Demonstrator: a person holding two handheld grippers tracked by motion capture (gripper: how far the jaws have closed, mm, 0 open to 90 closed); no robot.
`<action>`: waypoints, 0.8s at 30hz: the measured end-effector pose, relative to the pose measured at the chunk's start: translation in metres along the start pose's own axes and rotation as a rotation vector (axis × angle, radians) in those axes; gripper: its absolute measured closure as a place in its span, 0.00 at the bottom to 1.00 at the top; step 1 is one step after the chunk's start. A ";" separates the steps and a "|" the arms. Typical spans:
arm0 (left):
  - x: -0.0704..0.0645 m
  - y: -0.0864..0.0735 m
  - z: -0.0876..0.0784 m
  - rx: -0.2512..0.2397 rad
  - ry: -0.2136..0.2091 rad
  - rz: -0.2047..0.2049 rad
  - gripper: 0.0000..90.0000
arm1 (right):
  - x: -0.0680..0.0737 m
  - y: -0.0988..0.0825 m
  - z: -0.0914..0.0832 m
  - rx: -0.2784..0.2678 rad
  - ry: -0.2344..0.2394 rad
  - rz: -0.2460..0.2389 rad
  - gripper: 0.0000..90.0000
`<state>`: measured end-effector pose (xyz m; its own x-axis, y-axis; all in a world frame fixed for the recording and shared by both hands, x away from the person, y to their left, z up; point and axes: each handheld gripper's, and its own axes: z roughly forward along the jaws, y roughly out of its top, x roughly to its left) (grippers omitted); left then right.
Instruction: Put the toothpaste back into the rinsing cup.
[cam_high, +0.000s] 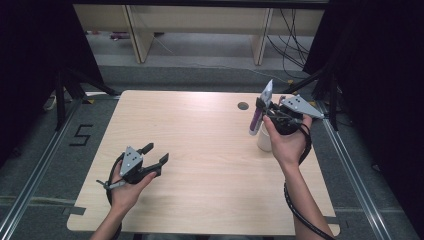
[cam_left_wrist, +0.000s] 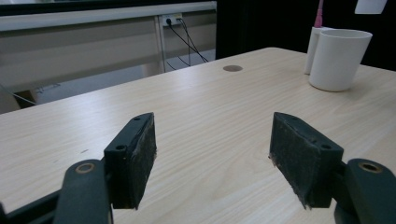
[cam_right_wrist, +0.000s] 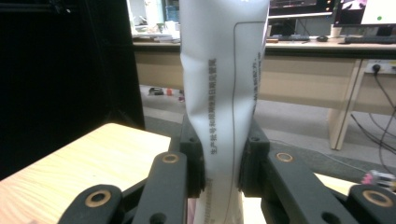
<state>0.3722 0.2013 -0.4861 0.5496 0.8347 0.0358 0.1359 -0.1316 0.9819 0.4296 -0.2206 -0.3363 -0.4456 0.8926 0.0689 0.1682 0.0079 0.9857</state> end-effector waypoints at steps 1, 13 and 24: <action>0.002 -0.002 -0.001 -0.015 0.002 -0.009 0.35 | -0.003 0.000 0.000 -0.006 -0.006 -0.009 0.85; 0.017 -0.028 -0.012 -0.018 0.059 -0.068 0.37 | -0.023 0.006 -0.004 -0.010 -0.063 -0.013 0.85; 0.020 -0.035 -0.013 -0.022 0.075 -0.079 0.37 | -0.041 0.004 -0.003 -0.011 -0.124 -0.012 0.85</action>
<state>0.3679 0.2297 -0.5178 0.4742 0.8800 -0.0288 0.1579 -0.0528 0.9860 0.4464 -0.2587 -0.3354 -0.3357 0.9412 0.0383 0.1536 0.0146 0.9880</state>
